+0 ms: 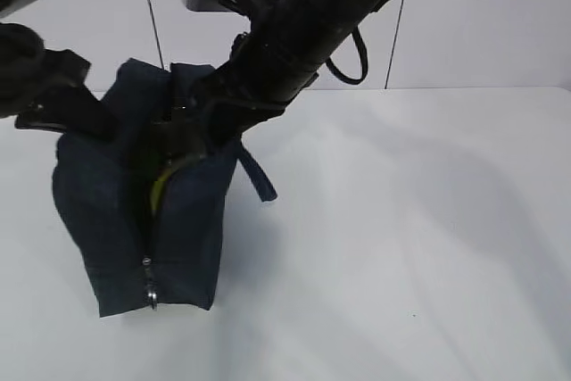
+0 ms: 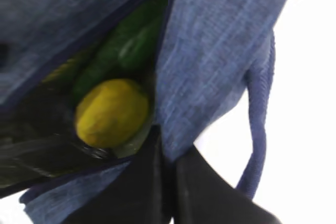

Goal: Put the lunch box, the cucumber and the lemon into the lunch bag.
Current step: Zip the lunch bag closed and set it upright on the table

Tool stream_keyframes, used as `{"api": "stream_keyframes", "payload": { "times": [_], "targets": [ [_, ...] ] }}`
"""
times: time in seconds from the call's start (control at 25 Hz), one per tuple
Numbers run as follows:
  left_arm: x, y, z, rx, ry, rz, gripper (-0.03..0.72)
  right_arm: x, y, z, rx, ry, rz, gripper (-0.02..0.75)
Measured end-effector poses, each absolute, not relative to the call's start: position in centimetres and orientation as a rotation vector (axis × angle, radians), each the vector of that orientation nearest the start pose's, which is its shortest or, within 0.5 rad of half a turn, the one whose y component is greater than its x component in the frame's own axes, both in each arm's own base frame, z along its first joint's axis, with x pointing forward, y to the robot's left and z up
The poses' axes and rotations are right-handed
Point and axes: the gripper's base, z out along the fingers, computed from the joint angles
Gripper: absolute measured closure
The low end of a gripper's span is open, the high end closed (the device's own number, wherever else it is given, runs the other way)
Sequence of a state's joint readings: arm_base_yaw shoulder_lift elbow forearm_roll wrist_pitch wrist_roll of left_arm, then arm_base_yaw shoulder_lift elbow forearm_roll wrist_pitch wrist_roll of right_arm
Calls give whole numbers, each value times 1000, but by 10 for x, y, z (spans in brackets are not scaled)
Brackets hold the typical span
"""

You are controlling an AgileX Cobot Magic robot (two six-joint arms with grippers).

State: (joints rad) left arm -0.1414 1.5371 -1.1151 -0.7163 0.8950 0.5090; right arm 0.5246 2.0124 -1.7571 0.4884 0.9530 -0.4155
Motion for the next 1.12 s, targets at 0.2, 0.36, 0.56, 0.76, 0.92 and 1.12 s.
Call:
{"api": "stream_keyframes", "payload": {
  "times": [0.2,0.36,0.56,0.76,0.92,1.12],
  "targets": [
    [298,-123,280,398,2489,-797,694,368,237,286,-937,2480,436,729],
    [302,-132,283,355,2425,-795,694,364,229,306,-890,2442,381,729],
    [303,-130,275,289,2410,-770,694,358,223,308,-846,2421,352,729],
    [284,-138,255,299,2400,-733,694,341,210,282,-743,2399,359,729],
    [266,-141,263,315,2277,-659,694,314,192,274,-624,2297,391,729],
    [261,-146,263,289,2157,-542,694,302,181,268,-550,2198,390,729]
  ]
}}
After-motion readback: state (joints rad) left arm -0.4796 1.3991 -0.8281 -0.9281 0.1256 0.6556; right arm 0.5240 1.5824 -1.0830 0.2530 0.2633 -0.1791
